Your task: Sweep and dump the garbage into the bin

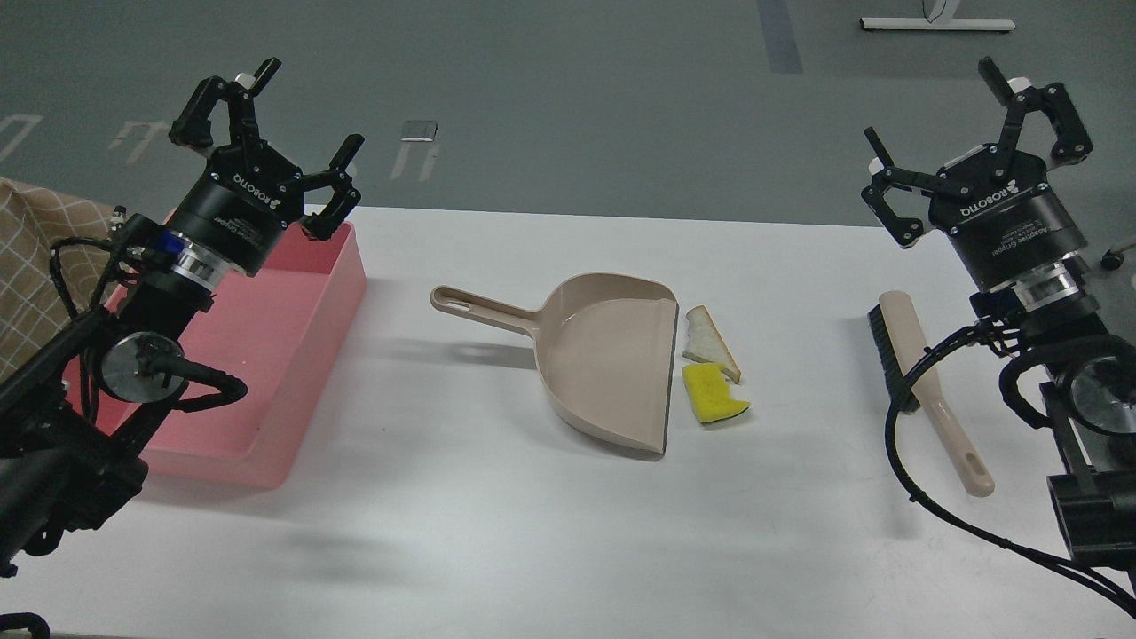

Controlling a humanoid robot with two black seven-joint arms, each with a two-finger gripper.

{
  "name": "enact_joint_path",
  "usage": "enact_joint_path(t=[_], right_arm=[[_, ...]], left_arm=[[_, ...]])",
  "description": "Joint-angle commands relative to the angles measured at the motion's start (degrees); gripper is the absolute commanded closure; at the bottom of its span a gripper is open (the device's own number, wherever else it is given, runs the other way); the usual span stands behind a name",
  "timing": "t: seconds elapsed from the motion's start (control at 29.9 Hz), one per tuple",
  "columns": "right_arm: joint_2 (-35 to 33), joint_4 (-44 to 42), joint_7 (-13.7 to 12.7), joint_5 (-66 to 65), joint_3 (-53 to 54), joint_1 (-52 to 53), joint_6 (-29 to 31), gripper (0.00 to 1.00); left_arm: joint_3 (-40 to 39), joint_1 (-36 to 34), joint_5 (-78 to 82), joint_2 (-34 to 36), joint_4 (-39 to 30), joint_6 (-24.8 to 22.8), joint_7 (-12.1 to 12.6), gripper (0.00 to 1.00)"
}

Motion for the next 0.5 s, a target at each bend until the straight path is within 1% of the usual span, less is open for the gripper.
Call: enact_joint_path(t=[0.0,0.47], right_arm=[[0.0,0.0,0.0,0.0,0.1,0.0,0.0,0.0],[0.4,0.1,0.0,0.0,0.1,-0.1,0.0,0.0]], left_arm=[[0.0,0.0,0.1,0.3,0.0,0.0,-0.3,0.02],[-0.1,-0.1,0.1,0.4,0.0,0.0,-0.4,0.02]])
